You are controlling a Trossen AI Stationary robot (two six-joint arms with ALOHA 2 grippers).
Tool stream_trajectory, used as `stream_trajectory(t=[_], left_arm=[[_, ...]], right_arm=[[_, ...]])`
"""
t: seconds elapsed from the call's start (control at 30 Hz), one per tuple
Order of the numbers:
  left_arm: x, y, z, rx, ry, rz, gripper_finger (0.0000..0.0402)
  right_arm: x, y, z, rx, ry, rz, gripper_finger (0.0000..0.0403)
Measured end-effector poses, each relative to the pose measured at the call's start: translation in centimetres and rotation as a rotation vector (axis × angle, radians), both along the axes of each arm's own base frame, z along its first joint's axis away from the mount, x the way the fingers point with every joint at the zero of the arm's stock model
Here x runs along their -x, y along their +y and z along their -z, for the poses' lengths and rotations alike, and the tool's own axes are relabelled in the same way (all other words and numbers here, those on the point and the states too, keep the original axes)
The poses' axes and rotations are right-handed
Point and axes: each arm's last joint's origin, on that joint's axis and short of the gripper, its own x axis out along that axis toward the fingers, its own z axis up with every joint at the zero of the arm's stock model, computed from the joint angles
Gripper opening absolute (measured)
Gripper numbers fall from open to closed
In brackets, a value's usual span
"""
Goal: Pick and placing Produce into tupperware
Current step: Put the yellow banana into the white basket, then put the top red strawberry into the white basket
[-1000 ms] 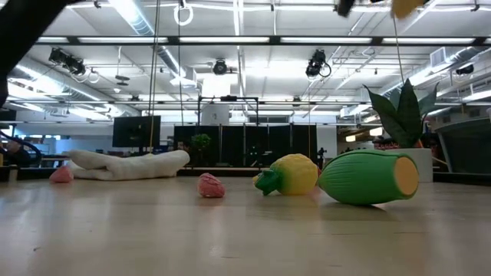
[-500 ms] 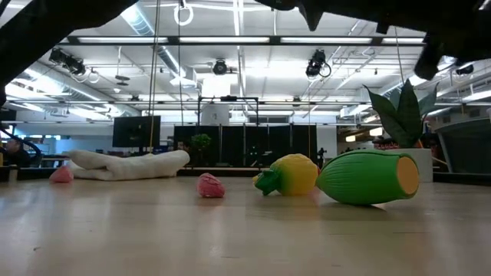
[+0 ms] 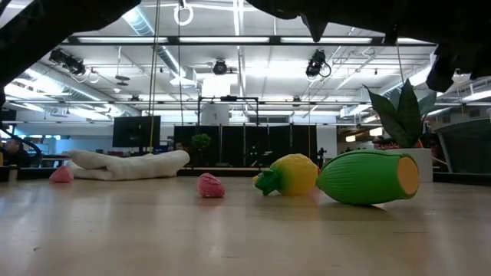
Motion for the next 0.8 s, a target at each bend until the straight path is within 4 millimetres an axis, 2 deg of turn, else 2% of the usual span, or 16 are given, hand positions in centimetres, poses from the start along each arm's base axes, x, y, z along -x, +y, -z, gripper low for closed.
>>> stream_trajectory(t=[0.5, 0.63, 0.8], left_arm=[[-0.2, 0.8, -0.3, 0.016, -0.008, -0.017, 0.0214], [-0.3, 2.3, -3.0, 0.021, 0.003, -0.046, 0.0209], [1.7, 5.3, -6.9, -0.020, 0.174, -0.092, 0.0197]], right_arm=[[-0.1, 0.0, 0.0, -0.017, -0.008, 0.009, 0.0203], [0.0, 0.0, 0.1, -0.014, 0.005, 0.009, 0.0203], [0.0, 0.0, 0.2, -0.037, 0.006, 0.003, 0.0203]])
